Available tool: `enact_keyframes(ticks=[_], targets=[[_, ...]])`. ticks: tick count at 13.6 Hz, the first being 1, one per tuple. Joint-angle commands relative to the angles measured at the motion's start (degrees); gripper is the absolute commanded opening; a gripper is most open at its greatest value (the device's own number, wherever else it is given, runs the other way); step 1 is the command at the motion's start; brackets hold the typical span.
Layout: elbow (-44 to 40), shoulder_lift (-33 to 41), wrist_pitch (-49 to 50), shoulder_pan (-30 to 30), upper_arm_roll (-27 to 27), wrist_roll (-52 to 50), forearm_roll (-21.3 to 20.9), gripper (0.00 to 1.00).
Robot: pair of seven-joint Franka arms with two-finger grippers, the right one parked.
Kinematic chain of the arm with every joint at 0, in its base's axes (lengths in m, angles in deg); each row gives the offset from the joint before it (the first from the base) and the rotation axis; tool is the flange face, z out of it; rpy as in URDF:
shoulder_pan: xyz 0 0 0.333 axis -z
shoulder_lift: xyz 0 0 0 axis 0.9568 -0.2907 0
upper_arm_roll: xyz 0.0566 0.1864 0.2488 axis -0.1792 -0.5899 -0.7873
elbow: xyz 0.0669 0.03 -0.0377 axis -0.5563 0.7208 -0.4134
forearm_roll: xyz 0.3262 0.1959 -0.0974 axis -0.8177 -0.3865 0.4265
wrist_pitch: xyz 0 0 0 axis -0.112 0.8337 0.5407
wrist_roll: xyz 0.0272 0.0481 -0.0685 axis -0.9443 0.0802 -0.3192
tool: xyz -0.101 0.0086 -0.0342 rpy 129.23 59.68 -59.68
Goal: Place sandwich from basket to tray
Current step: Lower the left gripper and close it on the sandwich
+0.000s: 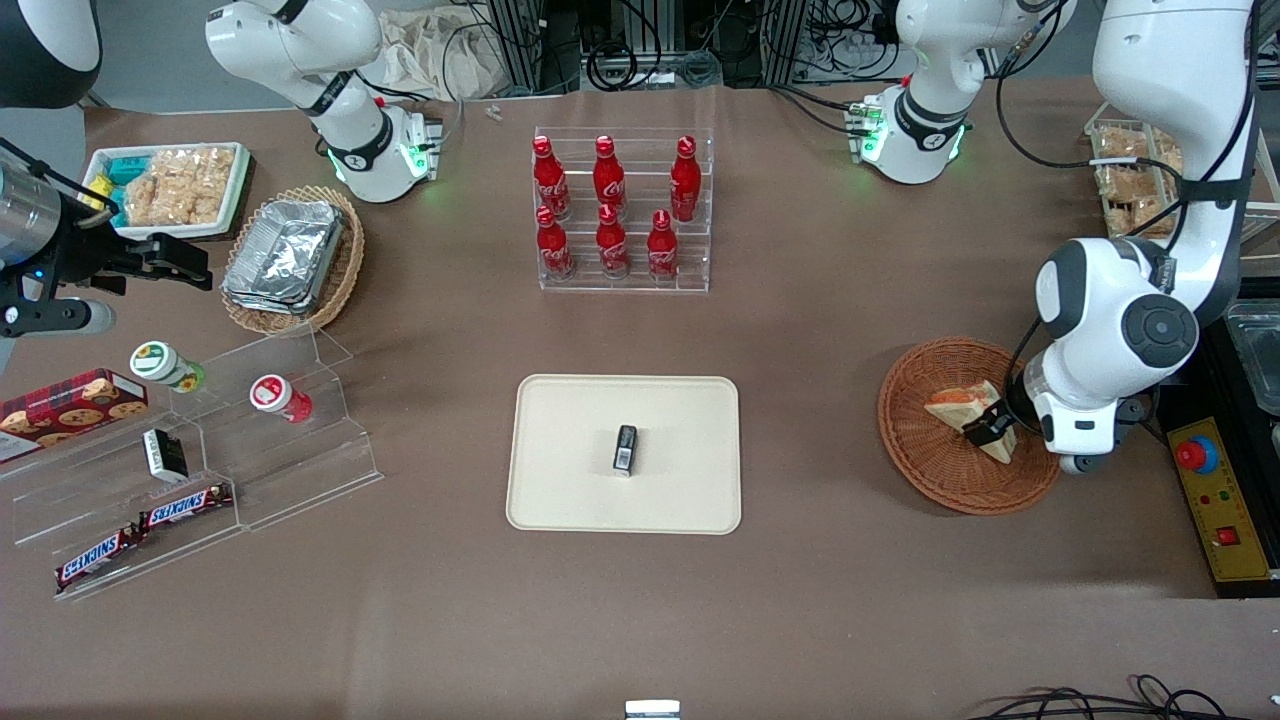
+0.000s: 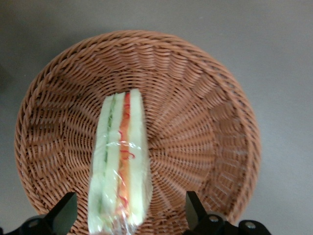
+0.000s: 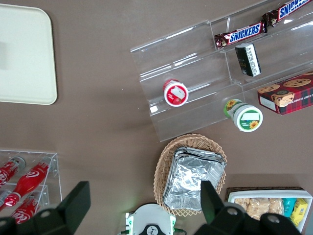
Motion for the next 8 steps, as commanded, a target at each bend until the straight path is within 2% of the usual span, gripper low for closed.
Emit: enact_keyframes(ticks=[1, 8], targets=[[1.26, -0.03, -1.34, -1.08, -0.25, -1.03, -0.07, 1.0], [4.43, -2.48, -6.26, -0.99, -1.22, -3.57, -0.07, 1.0]])
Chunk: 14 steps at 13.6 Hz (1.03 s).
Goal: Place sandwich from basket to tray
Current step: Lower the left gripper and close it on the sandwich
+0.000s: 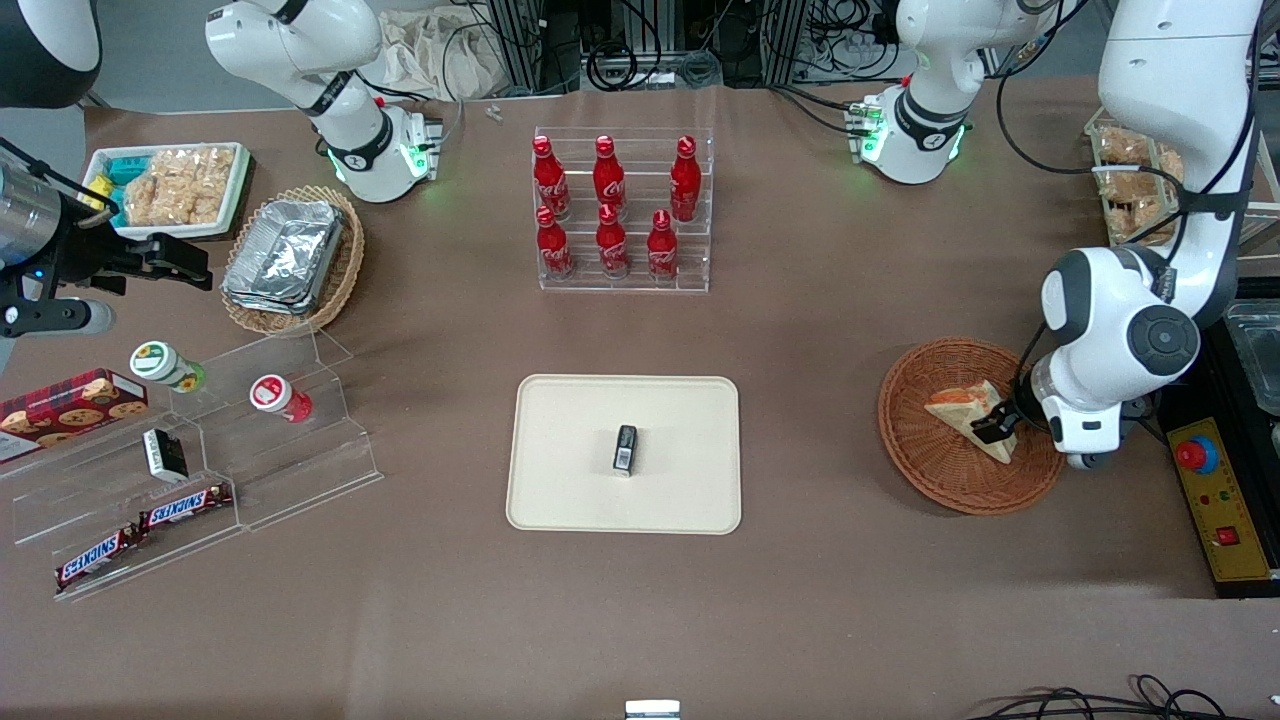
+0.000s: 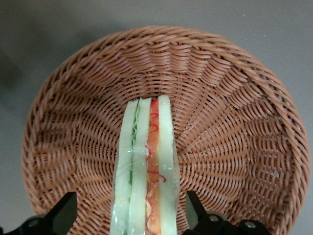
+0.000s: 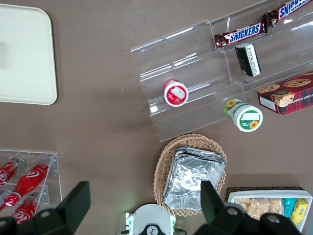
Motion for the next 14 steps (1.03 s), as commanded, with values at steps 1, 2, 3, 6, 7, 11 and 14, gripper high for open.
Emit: enact_keyframes(ticks=[1, 2, 3, 6, 7, 11, 14], targets=[[1.48, -1.86, -3.46, 0.33, 0.06, -2.63, 0.01, 1.0], [1.39, -2.48, -3.82, 0.42, 0.06, -3.16, 0.01, 1.0], [1.13, -3.01, -3.82, 0.51, 0.15, -4.47, 0.01, 0.9], [0.52, -3.36, -3.73, 1.04, 0.32, -5.8, 0.01, 0.0], [0.43, -3.36, -3.73, 1.04, 0.41, -5.62, -0.08, 0.0], [-3.86, -1.44, 3.0, 1.3, 0.41, -4.75, -0.08, 0.0], [-14.04, -1.7, 15.65, 2.0, 0.68, -4.31, -0.08, 0.0]])
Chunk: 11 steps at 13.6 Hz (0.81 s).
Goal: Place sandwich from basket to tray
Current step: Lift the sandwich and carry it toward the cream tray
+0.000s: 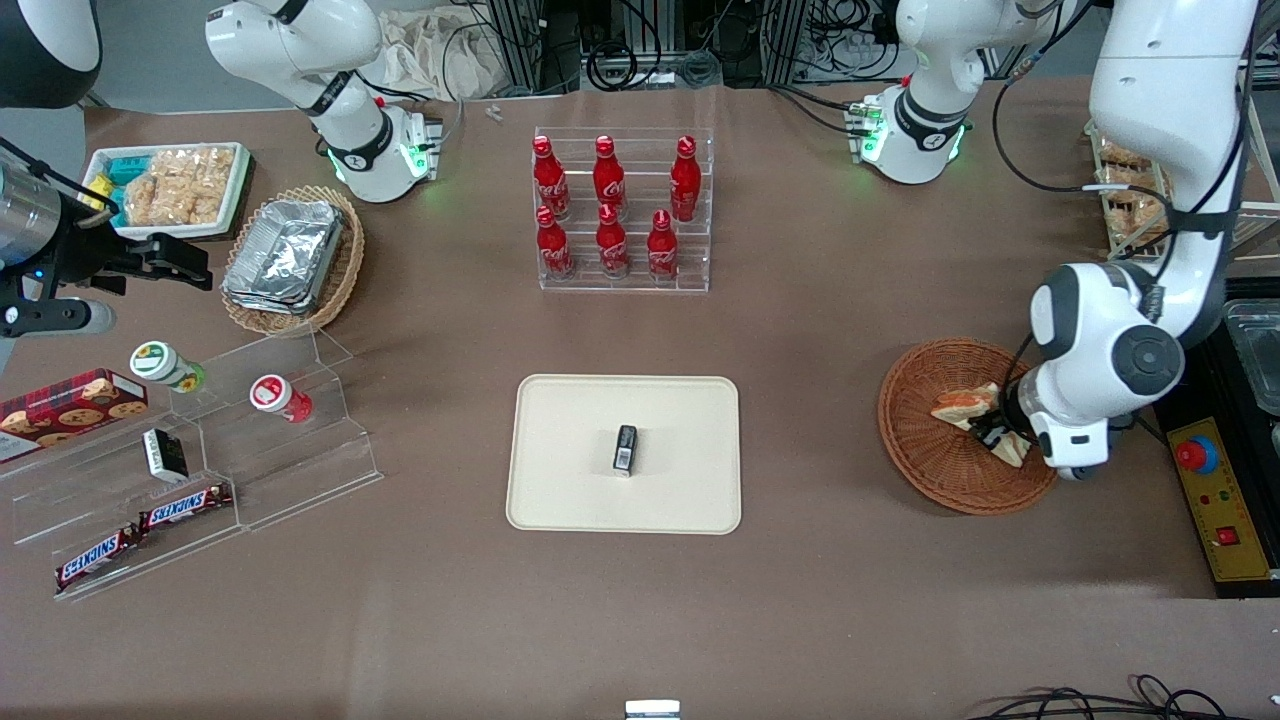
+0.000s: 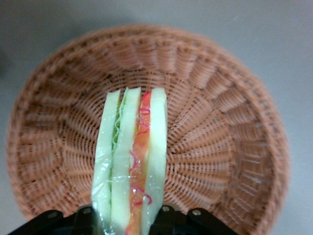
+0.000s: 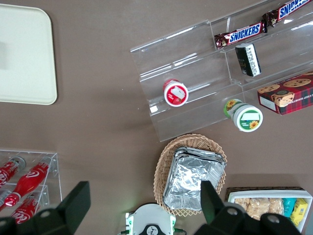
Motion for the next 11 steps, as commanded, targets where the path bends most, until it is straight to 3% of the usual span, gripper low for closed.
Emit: enact_keyframes(ticks=[1, 6, 8, 11], targets=[[-9.58, 0.78, 12.19, 1.18, 0.14, 2.55, 0.09, 0.0], [-34.71, -2.11, 35.4, 4.96, 3.72, 5.3, 2.37, 0.0], [-39.39, -3.43, 37.11, 6.8, 8.47, 4.77, 1.77, 0.0], [-41.77, -7.37, 34.57, 14.43, 9.64, 5.04, 1.5, 0.0]])
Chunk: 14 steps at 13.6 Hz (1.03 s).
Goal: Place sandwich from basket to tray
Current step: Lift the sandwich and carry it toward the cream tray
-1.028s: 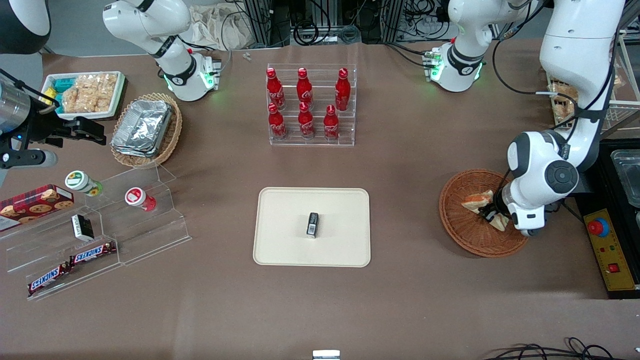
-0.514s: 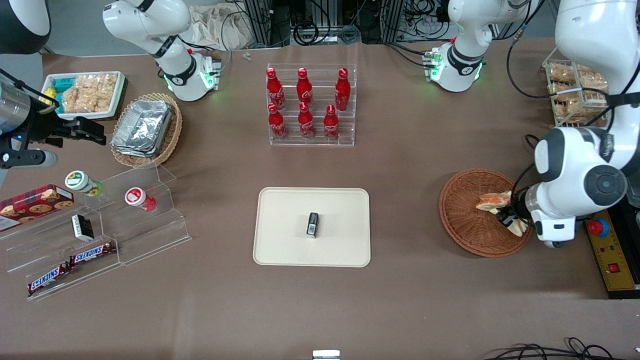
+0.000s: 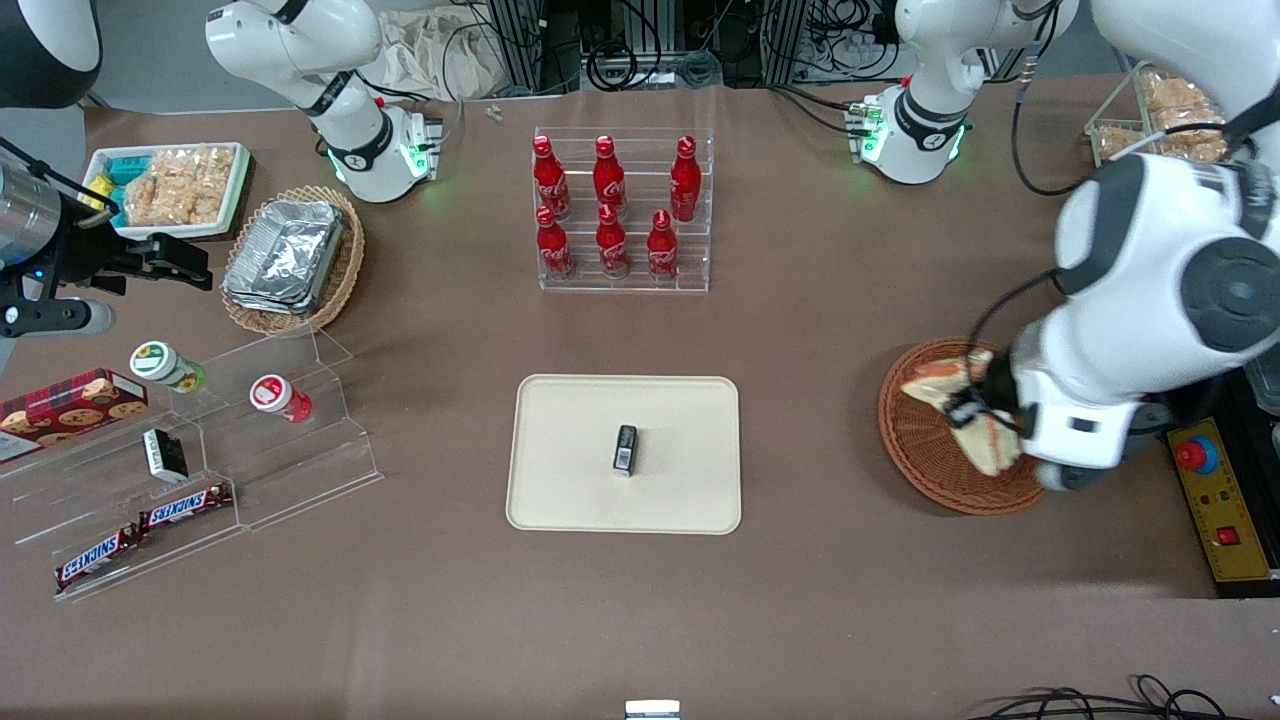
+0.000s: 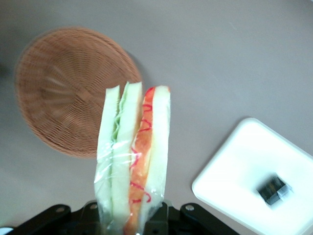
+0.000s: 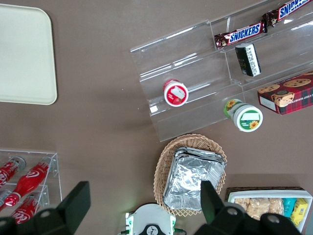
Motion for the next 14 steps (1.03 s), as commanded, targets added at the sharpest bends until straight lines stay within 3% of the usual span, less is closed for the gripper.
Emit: enact_keyframes(ticks=[1, 5, 7, 14], targets=[[-5.08, -7.41, -1.83, 7.38, -0.18, 0.96, -0.25, 0.0], [-2.71, -15.41, -14.04, 12.84, -0.18, 6.83, -0.17, 0.0], [-2.62, -17.53, -15.38, 15.39, -0.18, 11.32, -1.74, 0.0], [-2.71, -26.5, -26.28, 18.12, -0.45, 11.08, -4.56, 0.0]])
